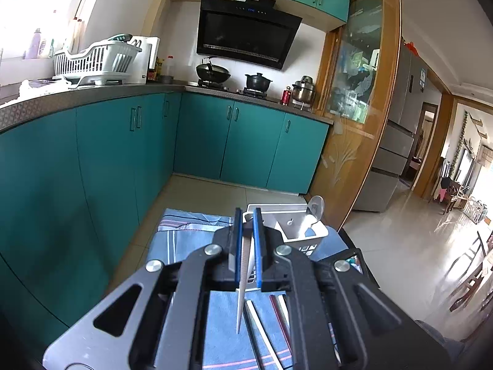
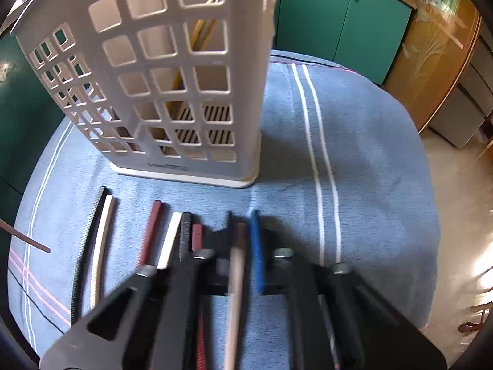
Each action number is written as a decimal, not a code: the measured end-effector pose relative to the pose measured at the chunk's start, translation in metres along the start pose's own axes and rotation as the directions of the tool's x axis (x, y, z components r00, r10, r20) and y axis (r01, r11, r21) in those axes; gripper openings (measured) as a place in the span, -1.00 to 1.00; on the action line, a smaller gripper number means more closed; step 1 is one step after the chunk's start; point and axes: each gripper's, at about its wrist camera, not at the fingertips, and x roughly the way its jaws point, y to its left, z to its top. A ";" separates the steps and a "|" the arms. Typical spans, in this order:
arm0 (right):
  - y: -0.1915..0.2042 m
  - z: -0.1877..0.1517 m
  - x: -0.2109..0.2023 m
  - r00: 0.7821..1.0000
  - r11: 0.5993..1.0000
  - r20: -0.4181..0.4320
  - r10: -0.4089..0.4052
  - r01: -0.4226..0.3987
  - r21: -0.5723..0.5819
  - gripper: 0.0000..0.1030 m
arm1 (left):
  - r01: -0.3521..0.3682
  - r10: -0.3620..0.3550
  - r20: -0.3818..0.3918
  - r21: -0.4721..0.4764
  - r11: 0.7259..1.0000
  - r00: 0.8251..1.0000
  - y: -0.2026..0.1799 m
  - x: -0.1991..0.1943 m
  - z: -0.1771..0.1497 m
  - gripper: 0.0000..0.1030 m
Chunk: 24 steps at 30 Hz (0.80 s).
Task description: Organize utensils
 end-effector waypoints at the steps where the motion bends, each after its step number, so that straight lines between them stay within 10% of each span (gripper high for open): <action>1: -0.002 -0.002 -0.001 1.000 1.000 0.001 0.018 -0.018 0.017 -0.87 | 0.003 -0.003 -0.005 0.003 1.000 1.000 -0.001 0.001 0.000 -0.88; 11: -0.008 -0.020 -0.057 0.990 0.996 0.135 0.049 -0.058 0.062 -0.87 | 0.020 -0.018 -0.039 0.040 0.999 0.999 -0.009 0.009 -0.002 -0.88; 24: -0.002 -0.070 -0.221 0.920 0.991 0.376 0.112 -0.133 0.030 -0.87 | 0.037 -0.028 -0.075 0.123 0.992 0.997 -0.030 0.004 -0.008 -0.88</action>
